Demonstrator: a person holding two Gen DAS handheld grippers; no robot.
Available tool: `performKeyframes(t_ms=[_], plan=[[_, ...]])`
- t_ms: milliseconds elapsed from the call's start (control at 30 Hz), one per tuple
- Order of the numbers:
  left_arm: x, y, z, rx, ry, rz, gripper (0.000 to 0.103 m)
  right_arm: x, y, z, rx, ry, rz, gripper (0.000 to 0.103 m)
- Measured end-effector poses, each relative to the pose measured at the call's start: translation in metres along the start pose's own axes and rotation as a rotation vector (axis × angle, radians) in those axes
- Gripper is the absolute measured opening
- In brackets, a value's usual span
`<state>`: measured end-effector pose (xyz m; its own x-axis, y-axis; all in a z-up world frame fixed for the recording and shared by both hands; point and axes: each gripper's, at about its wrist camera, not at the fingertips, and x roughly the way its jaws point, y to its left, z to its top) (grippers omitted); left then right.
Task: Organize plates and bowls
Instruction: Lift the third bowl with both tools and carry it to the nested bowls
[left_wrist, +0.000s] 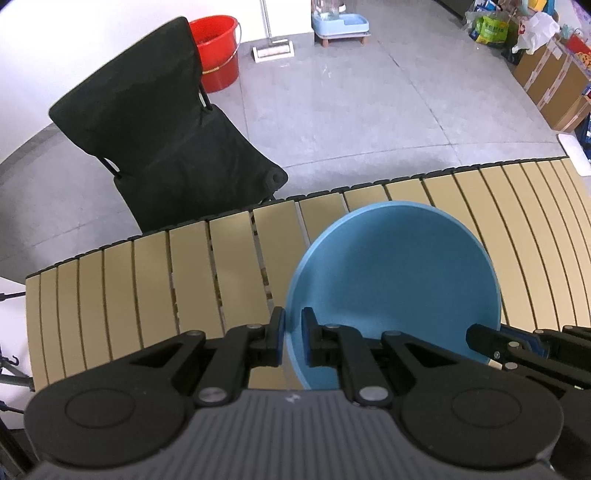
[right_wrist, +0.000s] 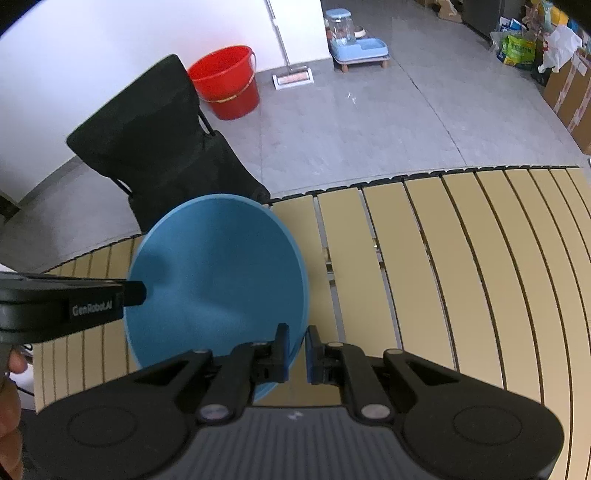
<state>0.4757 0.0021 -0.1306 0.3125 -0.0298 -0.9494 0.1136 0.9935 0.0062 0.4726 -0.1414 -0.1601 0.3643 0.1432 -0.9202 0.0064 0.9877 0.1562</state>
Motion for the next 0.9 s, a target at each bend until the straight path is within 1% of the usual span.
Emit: performKeyframes(t_ms=[300,633,900], plan=[[-0.046,-0.015,-0.029,-0.006,-0.039,0.015,0.01,-0.038,-0.003,-0.023,-0.022,-0.023,0.023,0.009],[-0.098,-0.043,-0.07,0.005,-0.092,0.023,0.01,-0.084,-0.021,-0.054,-0.036,-0.056,0.043,0.009],[-0.127,-0.068,-0.099,0.018,-0.117,0.02,0.01,-0.116,-0.039,-0.082,-0.033,-0.081,0.052,0.008]])
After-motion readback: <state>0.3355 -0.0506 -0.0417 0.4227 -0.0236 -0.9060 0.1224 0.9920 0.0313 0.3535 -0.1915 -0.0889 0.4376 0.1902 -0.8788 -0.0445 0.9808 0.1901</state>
